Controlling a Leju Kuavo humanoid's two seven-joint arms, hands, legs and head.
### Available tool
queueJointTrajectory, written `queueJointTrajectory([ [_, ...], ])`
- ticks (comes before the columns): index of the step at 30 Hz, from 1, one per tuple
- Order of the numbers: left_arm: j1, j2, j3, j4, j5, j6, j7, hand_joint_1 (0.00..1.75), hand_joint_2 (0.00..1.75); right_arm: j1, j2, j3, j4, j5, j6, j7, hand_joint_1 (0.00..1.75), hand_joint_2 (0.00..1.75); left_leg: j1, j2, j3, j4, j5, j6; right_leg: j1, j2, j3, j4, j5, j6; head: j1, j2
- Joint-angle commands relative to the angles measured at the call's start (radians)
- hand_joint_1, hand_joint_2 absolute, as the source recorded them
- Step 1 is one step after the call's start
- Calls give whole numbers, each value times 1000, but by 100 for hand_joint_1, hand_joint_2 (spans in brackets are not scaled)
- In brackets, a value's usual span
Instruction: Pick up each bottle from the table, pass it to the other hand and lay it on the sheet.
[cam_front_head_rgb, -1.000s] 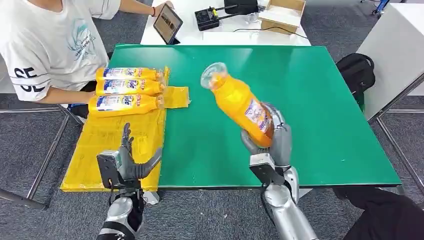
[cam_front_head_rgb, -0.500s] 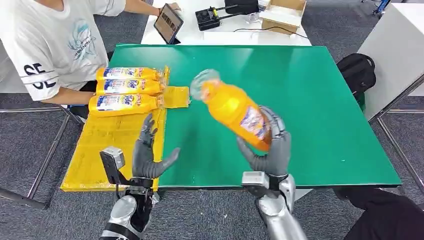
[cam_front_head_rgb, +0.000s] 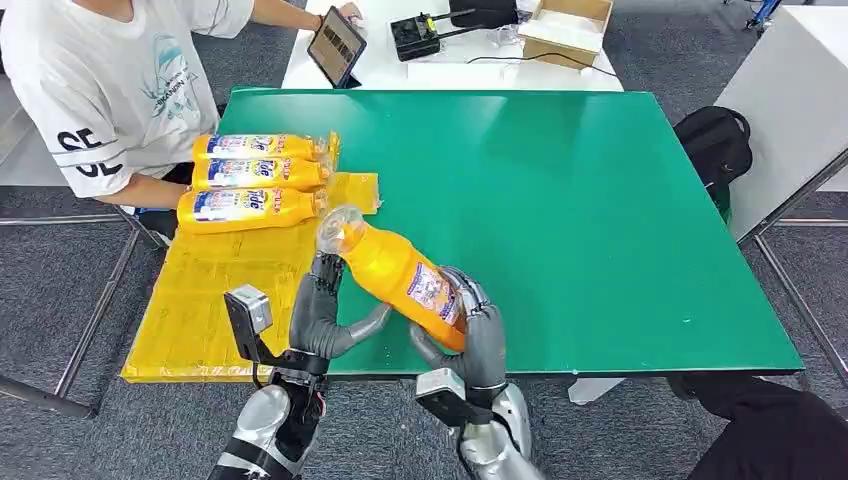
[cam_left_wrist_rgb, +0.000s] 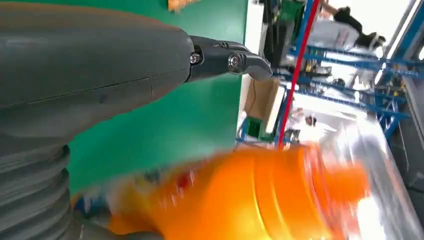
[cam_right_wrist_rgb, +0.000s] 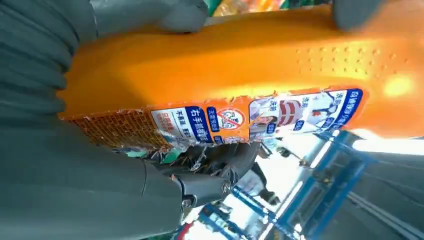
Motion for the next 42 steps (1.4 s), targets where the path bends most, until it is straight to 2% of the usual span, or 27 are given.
queueJointTrajectory([
  [1,-29,20,-41,62,45,-47,15,0,175,-78,23,50,240,-20,-17,-14,175,175,0,1,3,-1,-1,1,0,0,3,-1,0,-2,0,0],
  [15,-28,22,-52,69,72,-81,38,0,175,-85,21,28,225,-28,-31,-6,175,175,-1,1,3,-1,-1,1,0,0,3,-1,-1,-3,0,0],
  [22,-56,11,-68,123,74,-88,47,0,175,-99,53,95,248,19,-43,-26,175,175,0,1,2,-1,-1,1,0,0,2,-1,0,-2,0,0],
  [30,-71,7,-70,165,78,-81,48,0,175,-105,49,174,305,33,-10,-27,175,175,0,2,4,-1,-1,1,1,1,3,-1,-1,-3,0,0],
  [36,-66,0,-47,163,126,-93,42,0,175,-111,44,236,385,43,64,-21,175,175,0,1,5,-2,-1,1,1,-1,5,-2,-1,-3,0,0],
  [42,-59,-5,-14,125,209,-141,39,0,175,-121,53,262,440,45,84,-14,175,175,0,0,5,-1,-2,1,1,-1,5,-1,-2,-3,0,0],
])
